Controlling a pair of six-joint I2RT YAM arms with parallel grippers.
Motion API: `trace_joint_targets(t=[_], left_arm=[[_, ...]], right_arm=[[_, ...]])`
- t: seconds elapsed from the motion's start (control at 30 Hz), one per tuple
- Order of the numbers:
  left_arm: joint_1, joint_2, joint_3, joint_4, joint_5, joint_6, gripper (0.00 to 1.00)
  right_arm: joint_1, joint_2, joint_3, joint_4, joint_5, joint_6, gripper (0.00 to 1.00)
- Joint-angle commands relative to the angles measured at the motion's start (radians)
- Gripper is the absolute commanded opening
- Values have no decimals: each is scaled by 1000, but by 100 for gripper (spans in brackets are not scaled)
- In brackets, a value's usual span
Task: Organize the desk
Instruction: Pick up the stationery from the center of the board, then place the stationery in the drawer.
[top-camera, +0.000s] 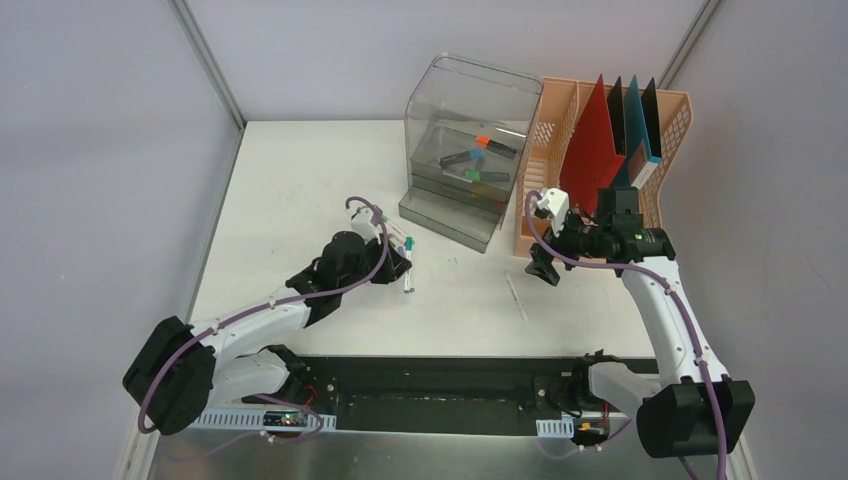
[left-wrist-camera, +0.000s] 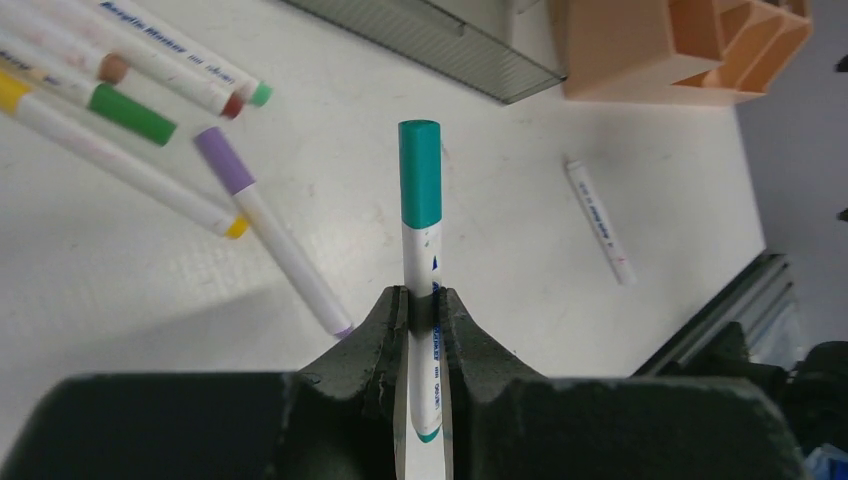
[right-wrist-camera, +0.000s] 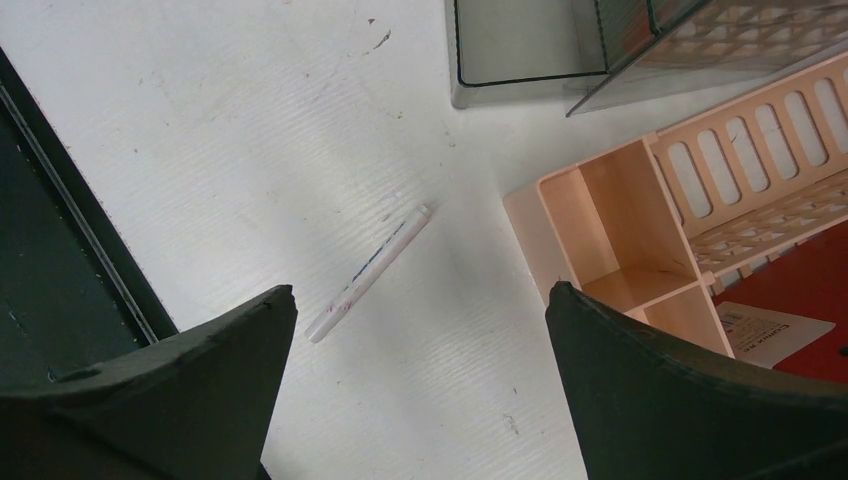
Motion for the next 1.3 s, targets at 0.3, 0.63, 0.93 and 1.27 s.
trace_joint_targets(t=[0.3, 0.63, 0.93, 1.27], left_arm=[[8, 244, 135, 340, 129, -198, 0], [63, 496, 270, 506, 168, -407, 0], [112, 761, 489, 414, 202, -777, 5], [111, 745, 555, 280, 195, -764, 50]], right_arm=[[-5, -35, 7, 1, -44, -22, 99], [-5, -42, 8, -6, -44, -27, 99], [-6, -51, 9, -9, -49, -32, 99], [-6, -61, 9, -16, -55, -42, 99]])
